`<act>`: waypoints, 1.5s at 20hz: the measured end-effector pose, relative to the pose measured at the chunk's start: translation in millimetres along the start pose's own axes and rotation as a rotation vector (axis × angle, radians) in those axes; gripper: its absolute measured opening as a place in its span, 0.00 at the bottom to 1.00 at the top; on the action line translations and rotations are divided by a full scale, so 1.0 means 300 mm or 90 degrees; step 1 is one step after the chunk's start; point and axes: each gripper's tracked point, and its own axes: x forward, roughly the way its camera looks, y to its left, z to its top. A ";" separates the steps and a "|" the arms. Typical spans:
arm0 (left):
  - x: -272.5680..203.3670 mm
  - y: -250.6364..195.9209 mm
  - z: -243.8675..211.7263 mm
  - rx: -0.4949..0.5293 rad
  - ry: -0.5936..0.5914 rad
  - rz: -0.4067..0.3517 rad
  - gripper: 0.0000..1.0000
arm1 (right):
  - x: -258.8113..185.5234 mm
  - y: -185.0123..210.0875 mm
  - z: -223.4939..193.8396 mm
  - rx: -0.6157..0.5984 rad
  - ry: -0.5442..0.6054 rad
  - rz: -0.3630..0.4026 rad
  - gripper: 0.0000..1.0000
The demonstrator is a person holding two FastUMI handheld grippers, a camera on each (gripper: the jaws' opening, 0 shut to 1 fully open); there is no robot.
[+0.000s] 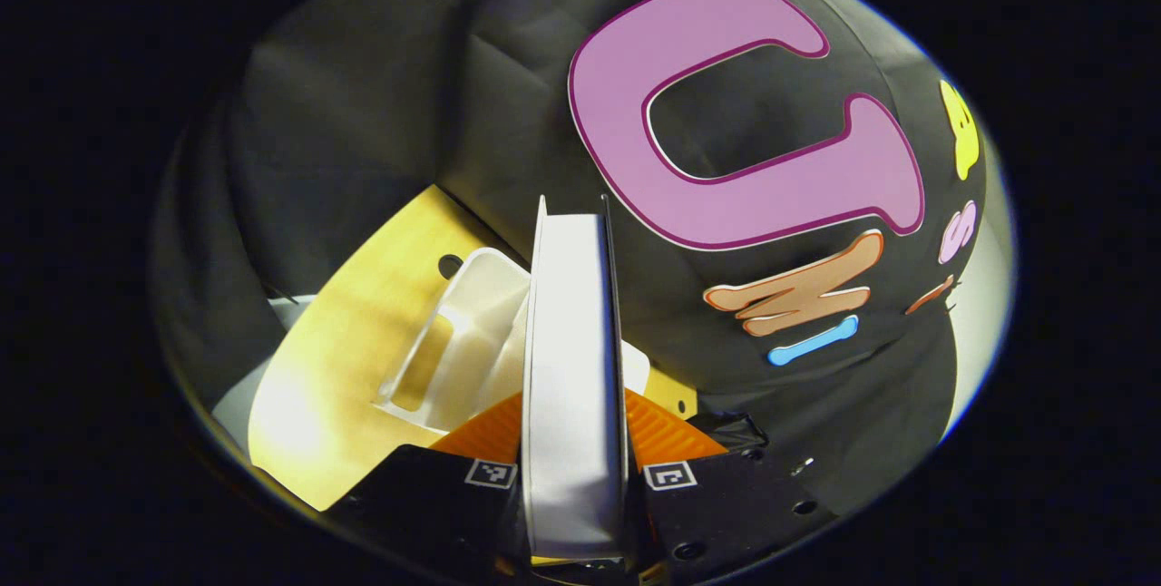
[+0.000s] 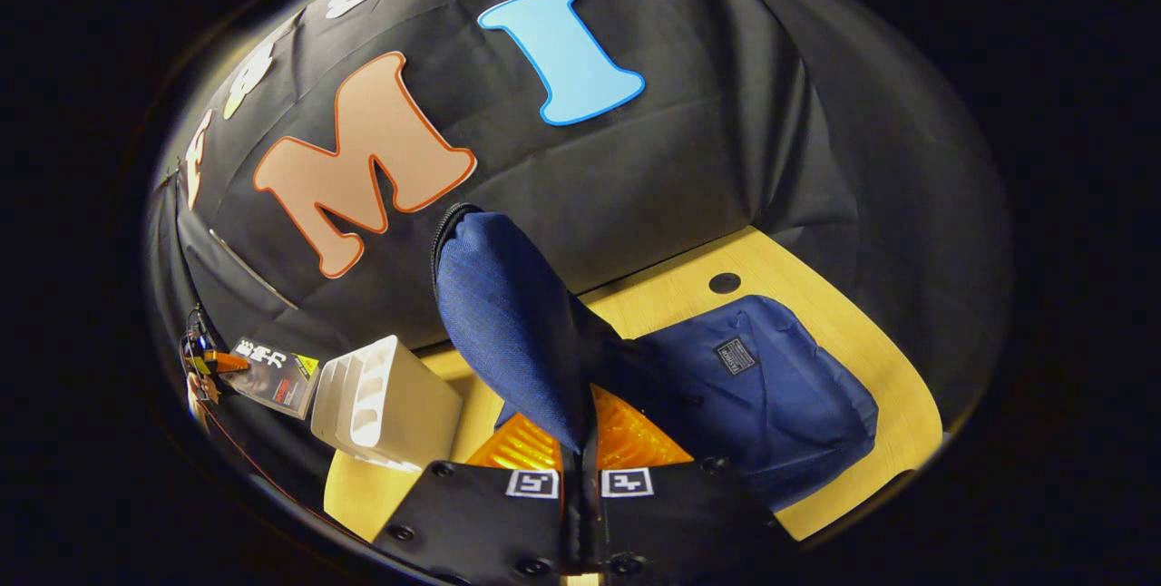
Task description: Open the schoolbag, grab two books from the bookshelf and put them into the schoolbag.
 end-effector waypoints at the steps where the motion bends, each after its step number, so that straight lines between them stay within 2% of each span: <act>1: -0.004 -0.003 0.005 -0.009 0.001 -0.011 0.36 | 0.000 0.001 0.000 -0.001 -0.001 0.000 0.03; 6: 0.031 -0.038 -0.059 -0.047 0.028 -0.084 0.36 | 0.002 0.005 -0.002 -0.004 -0.001 0.002 0.03; 11: 0.146 -0.148 -0.204 -0.043 0.068 -0.113 0.36 | 0.001 0.008 0.000 -0.007 0.000 0.006 0.03; 16: 0.249 -0.285 -0.333 -0.081 0.087 -0.178 0.36 | 0.003 0.011 -0.004 0.001 -0.004 0.010 0.04; 30: 0.544 -0.388 -0.648 -0.078 0.171 -0.183 0.36 | -0.009 0.011 0.003 0.012 -0.012 0.020 0.03</act>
